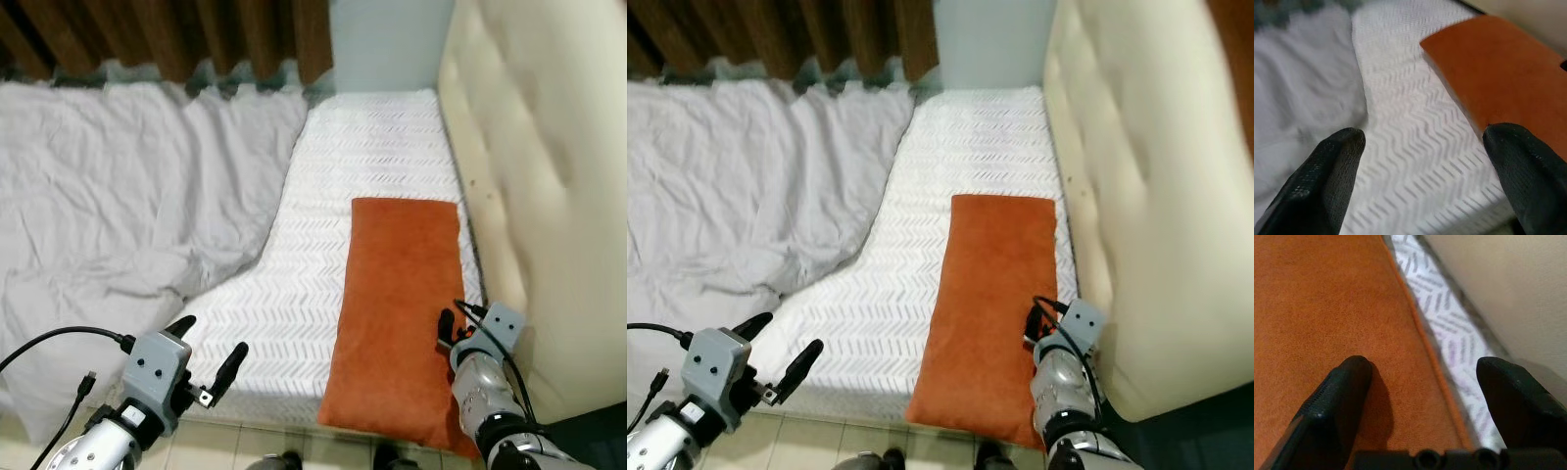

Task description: Clean up the room

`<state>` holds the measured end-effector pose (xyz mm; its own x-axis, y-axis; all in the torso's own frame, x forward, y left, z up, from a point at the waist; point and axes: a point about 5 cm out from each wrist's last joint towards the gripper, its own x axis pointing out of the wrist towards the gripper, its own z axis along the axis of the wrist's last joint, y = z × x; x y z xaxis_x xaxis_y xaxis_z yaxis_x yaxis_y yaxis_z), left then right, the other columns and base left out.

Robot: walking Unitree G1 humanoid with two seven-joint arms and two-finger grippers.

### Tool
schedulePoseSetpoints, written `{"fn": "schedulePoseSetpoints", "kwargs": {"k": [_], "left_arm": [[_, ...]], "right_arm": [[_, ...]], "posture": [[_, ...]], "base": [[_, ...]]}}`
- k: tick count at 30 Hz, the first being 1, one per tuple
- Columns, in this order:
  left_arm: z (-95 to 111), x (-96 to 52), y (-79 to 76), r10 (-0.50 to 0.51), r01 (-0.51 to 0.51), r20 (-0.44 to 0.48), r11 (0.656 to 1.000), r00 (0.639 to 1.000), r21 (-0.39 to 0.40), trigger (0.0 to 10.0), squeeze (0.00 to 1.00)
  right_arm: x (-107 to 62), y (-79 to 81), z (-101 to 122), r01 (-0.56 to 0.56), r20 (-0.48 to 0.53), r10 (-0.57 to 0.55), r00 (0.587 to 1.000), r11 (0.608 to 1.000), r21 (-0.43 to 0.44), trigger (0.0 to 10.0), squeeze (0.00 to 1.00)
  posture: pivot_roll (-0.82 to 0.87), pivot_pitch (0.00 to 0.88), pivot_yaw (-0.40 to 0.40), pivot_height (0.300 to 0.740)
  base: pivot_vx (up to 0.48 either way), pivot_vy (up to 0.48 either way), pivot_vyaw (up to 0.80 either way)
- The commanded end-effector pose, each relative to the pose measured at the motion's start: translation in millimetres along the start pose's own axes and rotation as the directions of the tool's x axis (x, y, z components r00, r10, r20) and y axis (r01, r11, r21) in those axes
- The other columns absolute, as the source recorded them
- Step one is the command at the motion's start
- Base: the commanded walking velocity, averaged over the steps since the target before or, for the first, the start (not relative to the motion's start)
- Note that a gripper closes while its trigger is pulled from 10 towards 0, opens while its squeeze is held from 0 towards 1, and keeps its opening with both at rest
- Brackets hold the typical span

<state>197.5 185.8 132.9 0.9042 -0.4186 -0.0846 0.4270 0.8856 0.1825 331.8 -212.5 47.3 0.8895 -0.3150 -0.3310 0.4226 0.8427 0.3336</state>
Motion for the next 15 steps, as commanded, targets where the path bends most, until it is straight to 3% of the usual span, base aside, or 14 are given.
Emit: {"fn": "schedulePoseSetpoints", "kwargs": {"k": [1, 3, 6, 9, 14, 15], "left_arm": [[3.6, -5.8, -15.9, -0.073, 0.073, -0.007, 0.995, 0.997, -0.065, 10.0, 0.0], [6.1, -8.3, -21.4, -0.099, 0.098, -0.006, 0.991, 0.995, -0.088, 10.0, 0.0], [-1.9, -8.8, -45.6, -0.21, 0.202, -0.011, 0.951, 0.978, -0.233, 10.0, 0.0], [-35.3, 6.9, -74.5, -0.328, 0.287, -0.068, 0.896, 0.942, -0.34, 10.0, 0.0], [-53.9, 34.6, -79.8, -0.315, 0.264, -0.077, 0.885, 0.946, -0.384, 10.0, 0.0], [-55.2, 39.7, -80.3, -0.314, 0.262, -0.076, 0.883, 0.946, -0.389, 10.0, 0.0]], "right_arm": [[-2.2, 6.0, -12.6, -0.044, -0.072, 0.051, 0.996, 0.994, 0.1, 10.0, 0.0], [-2.1, 9.6, -13.1, -0.064, -0.077, 0.075, 0.994, 0.989, 0.13, 10.0, 0.0], [-2.5, 11.9, -16.6, -0.078, -0.106, 0.095, 0.99, 0.985, 0.156, 10.0, 0.0], [-2.0, 10.7, -17.2, -0.074, -0.125, 0.097, 0.987, 0.982, 0.175, 10.0, 0.0], [-0.8, 15.7, -15.6, -0.108, -0.14, 0.143, 0.98, 0.966, 0.234, 10.0, 0.0], [-0.7, 17.3, -15.7, -0.115, -0.145, 0.154, 0.977, 0.961, 0.25, 10.0, 0.55]], "posture": [[0.23, 0.559, 0.051, 0.74], [0.23, 0.566, 0.05, 0.74], [0.24, 0.589, 0.03, 0.74], [0.2, 0.591, 0.006, 0.74], [0.15, 0.587, -0.018, 0.74], [0.15, 0.585, -0.02, 0.74]], "base": [[0.0, 0.0, 0.0], [0.0, 0.0, 0.0], [0.0, 0.0, 0.0], [0.0, 0.0, 0.0], [0.0, 0.0, 0.0], [0.0, 0.0, 0.0]]}}
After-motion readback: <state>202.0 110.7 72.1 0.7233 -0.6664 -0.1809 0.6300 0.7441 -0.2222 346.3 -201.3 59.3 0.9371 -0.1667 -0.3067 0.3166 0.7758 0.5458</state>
